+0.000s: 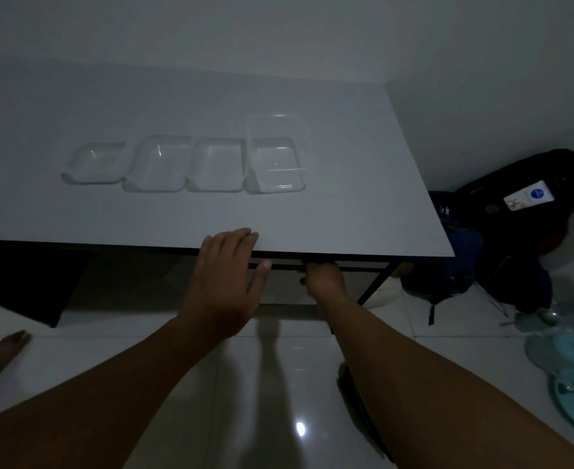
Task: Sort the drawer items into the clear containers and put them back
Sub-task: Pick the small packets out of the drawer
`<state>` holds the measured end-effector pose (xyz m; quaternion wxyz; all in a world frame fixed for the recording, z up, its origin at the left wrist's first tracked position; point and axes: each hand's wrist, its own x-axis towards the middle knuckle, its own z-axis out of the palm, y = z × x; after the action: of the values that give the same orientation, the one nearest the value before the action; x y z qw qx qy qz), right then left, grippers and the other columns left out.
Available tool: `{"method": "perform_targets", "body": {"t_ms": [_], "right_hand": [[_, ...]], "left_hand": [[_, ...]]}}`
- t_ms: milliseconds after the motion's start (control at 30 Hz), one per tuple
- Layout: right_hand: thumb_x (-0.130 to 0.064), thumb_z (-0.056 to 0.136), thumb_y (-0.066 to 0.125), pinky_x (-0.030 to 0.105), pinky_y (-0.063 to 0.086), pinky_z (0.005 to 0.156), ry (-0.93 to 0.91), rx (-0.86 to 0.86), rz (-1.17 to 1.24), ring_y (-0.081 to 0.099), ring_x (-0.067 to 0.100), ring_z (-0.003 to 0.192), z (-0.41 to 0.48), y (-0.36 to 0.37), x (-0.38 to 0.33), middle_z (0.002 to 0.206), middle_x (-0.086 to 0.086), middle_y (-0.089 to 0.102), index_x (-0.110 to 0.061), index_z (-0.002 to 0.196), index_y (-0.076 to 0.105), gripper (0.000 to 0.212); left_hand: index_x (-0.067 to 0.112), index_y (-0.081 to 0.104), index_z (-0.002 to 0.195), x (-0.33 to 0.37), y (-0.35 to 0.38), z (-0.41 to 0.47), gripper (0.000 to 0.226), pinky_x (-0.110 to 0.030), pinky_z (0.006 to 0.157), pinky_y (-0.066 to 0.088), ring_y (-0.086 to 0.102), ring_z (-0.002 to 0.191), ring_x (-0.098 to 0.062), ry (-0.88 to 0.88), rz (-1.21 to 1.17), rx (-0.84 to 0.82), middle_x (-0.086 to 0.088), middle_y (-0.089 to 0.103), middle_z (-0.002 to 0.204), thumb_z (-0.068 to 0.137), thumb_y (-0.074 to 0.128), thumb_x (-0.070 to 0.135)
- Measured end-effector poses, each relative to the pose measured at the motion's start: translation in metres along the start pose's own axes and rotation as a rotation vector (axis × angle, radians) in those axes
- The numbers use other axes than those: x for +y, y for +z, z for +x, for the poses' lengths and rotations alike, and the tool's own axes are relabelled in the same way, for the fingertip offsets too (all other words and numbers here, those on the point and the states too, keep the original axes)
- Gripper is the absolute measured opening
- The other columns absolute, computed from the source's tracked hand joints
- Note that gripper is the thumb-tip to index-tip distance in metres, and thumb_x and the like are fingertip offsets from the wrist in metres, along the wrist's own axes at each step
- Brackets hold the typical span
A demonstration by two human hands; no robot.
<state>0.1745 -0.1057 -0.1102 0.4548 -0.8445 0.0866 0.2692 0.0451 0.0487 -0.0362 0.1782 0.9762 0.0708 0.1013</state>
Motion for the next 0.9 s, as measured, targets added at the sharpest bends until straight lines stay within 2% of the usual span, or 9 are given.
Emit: {"method": "perform_targets", "body": {"t_ms": [100,200,300,400,467,633,900], "right_hand": [[-0.028,0.097,0.049,0.047,0.053,0.101,0.026,-0.006,0.07,0.065,0.034,0.115,0.0,0.0,0.003,0.123,0.017,0.069,-0.003,0.121,0.068,0.04],[-0.031,0.099,0.048,0.04,0.053,0.095,0.001,-0.005,0.177,0.064,0.028,0.097,-0.01,0.003,0.004,0.118,0.013,0.07,-0.011,0.118,0.067,0.033],[-0.039,0.1,0.047,0.035,0.05,0.082,-0.018,0.016,0.294,0.06,0.021,0.086,-0.038,0.005,0.016,0.102,0.005,0.072,-0.024,0.097,0.066,0.025],[-0.043,0.098,0.05,0.033,0.048,0.076,-0.018,0.018,0.303,0.061,0.019,0.083,-0.068,0.006,0.039,0.096,0.007,0.072,-0.018,0.088,0.067,0.032],[-0.043,0.097,0.051,0.034,0.049,0.076,-0.012,0.03,0.281,0.064,0.021,0.085,-0.086,0.007,0.053,0.093,0.006,0.072,-0.016,0.089,0.068,0.033],[-0.036,0.099,0.052,0.046,0.054,0.088,0.028,0.028,0.312,0.067,0.023,0.093,-0.124,0.009,0.077,0.094,0.0,0.073,-0.026,0.09,0.069,0.021],[-0.031,0.1,0.052,0.045,0.056,0.084,0.11,0.053,0.299,0.069,0.014,0.08,-0.176,0.013,0.116,0.083,-0.006,0.075,-0.025,0.086,0.069,0.022]], "left_hand": [[0.017,0.043,0.148,0.0,-0.001,0.0,0.054,-0.048,0.121,0.025,0.034,0.143,-0.018,0.003,0.022,0.001,-0.001,0.044,0.152,0.104,0.033,0.047],[0.018,0.043,0.148,0.001,-0.003,0.001,0.054,-0.047,0.121,0.026,0.035,0.143,-0.018,-0.005,0.023,-0.004,-0.001,0.044,0.153,0.104,0.034,0.047],[0.019,0.043,0.149,0.001,-0.006,0.0,0.056,-0.047,0.121,0.027,0.034,0.143,-0.018,0.001,0.039,-0.011,-0.001,0.044,0.153,0.103,0.032,0.049],[0.019,0.042,0.149,0.001,-0.009,0.0,0.057,-0.045,0.122,0.026,0.034,0.143,-0.018,0.004,0.039,-0.021,0.0,0.043,0.154,0.103,0.03,0.051],[0.019,0.042,0.149,0.001,-0.009,0.0,0.056,-0.045,0.122,0.025,0.034,0.143,-0.018,0.002,0.04,-0.028,0.0,0.043,0.154,0.104,0.031,0.05],[0.017,0.044,0.148,0.003,-0.009,0.0,0.054,-0.046,0.121,0.027,0.034,0.141,-0.02,-0.003,0.05,-0.025,-0.003,0.045,0.152,0.104,0.034,0.048],[0.015,0.045,0.147,0.005,-0.011,0.0,0.054,-0.05,0.119,0.03,0.033,0.141,-0.021,-0.004,0.026,-0.03,-0.005,0.046,0.151,0.104,0.038,0.046]]}}
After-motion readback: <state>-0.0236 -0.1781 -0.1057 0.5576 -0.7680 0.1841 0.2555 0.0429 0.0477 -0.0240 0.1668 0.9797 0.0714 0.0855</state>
